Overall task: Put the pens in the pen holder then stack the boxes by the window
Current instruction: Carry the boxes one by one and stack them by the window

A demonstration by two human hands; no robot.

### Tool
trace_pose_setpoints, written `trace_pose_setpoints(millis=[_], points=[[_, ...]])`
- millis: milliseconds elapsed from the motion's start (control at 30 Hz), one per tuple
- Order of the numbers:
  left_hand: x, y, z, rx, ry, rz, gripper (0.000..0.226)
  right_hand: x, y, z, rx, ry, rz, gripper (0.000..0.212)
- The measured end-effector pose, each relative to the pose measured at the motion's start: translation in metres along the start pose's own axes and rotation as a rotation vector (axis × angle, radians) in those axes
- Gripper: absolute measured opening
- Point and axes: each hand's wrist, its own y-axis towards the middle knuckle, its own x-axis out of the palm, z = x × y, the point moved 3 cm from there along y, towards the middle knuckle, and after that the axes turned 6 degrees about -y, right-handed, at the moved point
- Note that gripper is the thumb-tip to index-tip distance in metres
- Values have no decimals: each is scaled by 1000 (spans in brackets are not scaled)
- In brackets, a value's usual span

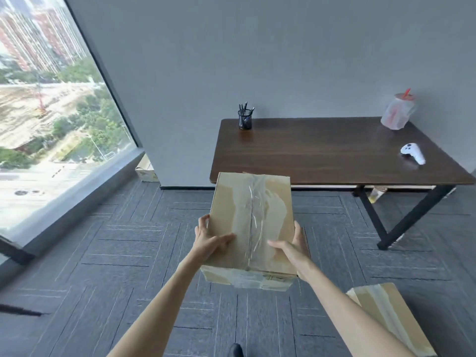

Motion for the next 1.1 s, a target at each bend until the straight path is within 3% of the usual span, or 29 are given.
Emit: trace_pose_setpoints(millis=[500,800,1100], points=[[-106,-120,73,187,-102,279,99,33,-78,-120,-280,-49,-110,103],[-215,-145,89,219,-158,427,93,116,-90,-195,-381,-47,-270,106],[-343,-125,86,294,-221,536,86,242,-73,-279,-511,-102,-309,104]])
